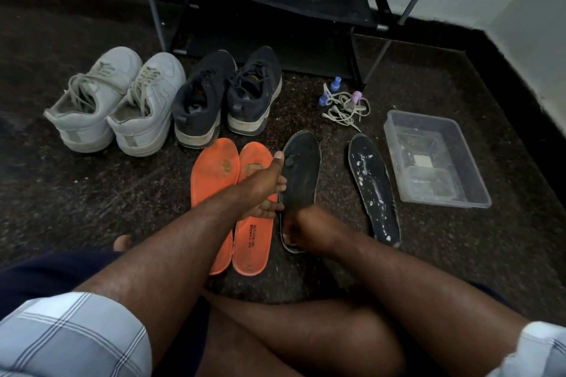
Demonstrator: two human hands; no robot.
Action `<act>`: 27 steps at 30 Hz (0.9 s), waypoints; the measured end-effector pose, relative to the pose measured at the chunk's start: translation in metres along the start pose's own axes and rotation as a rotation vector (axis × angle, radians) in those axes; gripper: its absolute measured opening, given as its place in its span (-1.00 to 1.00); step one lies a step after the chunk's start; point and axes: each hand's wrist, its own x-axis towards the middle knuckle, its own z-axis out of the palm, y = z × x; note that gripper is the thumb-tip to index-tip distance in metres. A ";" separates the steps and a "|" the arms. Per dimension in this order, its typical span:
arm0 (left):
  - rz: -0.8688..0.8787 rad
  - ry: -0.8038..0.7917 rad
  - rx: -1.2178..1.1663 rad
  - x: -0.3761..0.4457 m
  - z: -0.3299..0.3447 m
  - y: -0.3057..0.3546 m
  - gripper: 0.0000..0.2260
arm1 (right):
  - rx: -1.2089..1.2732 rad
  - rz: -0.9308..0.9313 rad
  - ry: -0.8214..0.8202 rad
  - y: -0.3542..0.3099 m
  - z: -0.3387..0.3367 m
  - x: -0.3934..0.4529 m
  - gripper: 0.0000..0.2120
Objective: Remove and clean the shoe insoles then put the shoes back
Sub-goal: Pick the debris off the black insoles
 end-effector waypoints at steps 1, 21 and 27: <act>-0.001 0.002 -0.006 0.000 0.000 0.000 -0.28 | 0.012 0.010 0.027 0.001 0.000 0.002 -0.88; -0.020 -0.012 -0.029 0.006 -0.005 0.001 -0.24 | 0.024 0.024 0.142 0.027 -0.008 0.013 -0.82; -0.016 -0.007 -0.038 0.007 -0.005 0.000 -0.28 | -0.044 0.052 0.297 0.031 -0.012 0.028 -0.81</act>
